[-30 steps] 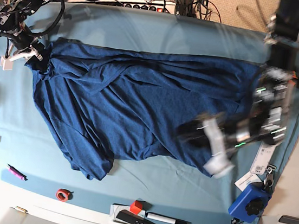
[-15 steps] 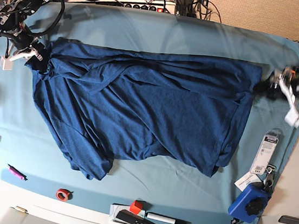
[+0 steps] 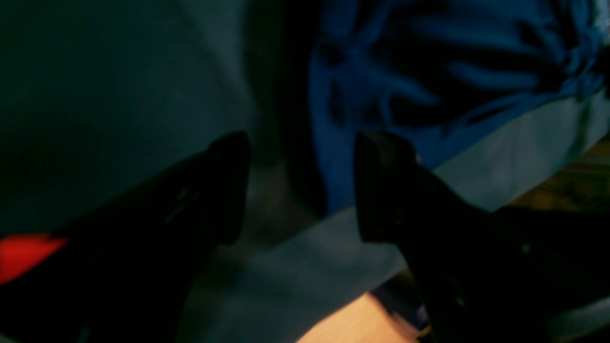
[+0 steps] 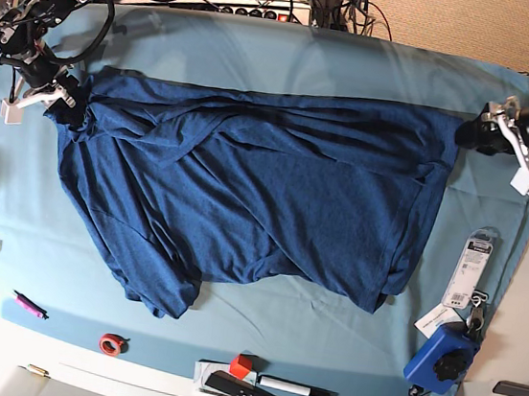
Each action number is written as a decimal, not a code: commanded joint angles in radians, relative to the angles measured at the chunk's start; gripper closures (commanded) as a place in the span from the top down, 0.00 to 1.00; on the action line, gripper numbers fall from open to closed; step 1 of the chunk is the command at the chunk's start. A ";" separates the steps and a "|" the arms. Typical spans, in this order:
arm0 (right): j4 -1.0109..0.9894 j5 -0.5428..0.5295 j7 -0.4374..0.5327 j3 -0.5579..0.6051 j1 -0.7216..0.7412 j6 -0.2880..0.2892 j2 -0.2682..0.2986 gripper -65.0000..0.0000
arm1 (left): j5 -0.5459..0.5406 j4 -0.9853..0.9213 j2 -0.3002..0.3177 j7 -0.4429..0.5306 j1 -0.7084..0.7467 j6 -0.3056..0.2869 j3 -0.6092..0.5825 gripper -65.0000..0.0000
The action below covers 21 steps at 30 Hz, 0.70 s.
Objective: Layout the t-shirt on the table in an organized manner, then fold the t-shirt properly
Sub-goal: 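Move the left gripper back to the shirt edge beside the collar, then lift the shirt edge with both grippers and stretch it apart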
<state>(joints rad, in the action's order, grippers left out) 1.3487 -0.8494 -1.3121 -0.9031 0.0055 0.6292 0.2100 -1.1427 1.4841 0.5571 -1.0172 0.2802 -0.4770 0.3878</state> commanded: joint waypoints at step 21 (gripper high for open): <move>0.014 0.005 -0.004 -0.003 0.006 0.006 0.017 0.00 | -0.013 -0.013 -0.050 -0.088 0.003 0.005 -0.005 0.33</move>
<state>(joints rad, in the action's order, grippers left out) 1.3487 -0.8494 -1.3121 -0.9031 0.0051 0.6292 0.2100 -1.1904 1.4696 0.4911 -1.0645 0.2741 -0.4870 0.3855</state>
